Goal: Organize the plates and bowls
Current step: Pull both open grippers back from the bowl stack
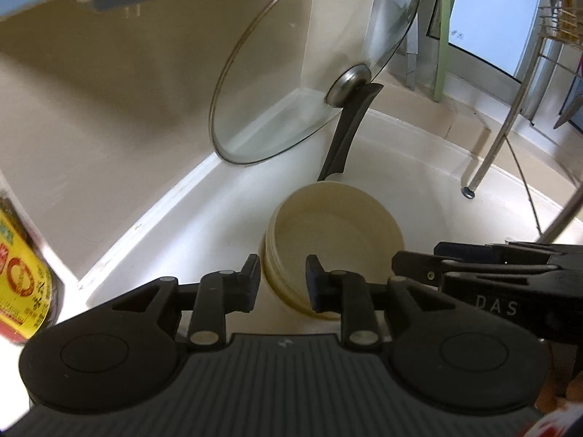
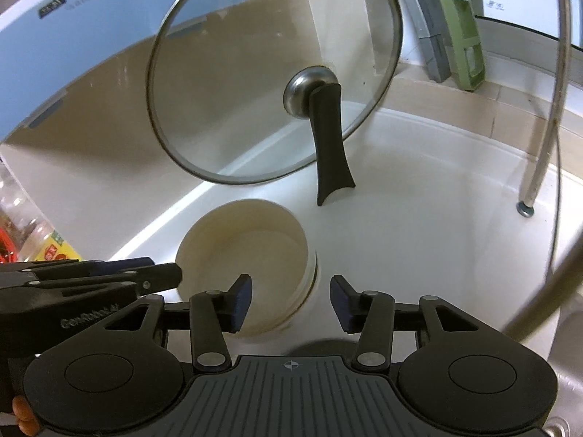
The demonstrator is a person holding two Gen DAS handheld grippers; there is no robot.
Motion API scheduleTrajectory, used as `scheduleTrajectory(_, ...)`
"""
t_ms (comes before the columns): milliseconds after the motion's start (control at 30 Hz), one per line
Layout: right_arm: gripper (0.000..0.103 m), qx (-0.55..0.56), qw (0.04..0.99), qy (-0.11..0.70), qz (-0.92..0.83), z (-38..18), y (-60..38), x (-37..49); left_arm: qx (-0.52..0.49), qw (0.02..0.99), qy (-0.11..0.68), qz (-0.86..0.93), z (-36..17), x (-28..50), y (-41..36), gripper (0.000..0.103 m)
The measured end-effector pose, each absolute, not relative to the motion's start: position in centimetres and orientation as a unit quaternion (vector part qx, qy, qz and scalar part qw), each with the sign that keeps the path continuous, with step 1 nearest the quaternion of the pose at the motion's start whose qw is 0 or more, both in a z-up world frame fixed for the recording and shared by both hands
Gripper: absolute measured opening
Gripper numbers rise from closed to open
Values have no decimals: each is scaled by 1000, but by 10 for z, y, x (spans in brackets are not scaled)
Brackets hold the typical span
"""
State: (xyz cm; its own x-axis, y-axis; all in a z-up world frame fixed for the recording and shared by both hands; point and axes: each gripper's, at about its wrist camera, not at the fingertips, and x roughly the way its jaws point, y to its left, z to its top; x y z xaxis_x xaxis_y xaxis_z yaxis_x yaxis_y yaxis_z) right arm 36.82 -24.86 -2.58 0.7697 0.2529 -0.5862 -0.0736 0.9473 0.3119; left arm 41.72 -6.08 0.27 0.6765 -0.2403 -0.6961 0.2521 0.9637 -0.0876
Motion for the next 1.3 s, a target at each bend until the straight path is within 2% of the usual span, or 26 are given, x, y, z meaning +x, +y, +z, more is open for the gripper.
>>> scheduleTrajectory(500,58,162,933,311,76,-25,-241,294,14,911,370,-179,11,349,-47,24)
scheduleTrajectory(1300,58,169,917,351,86,-64,-238,228,30,899,404,-166,-11,283,-47,24)
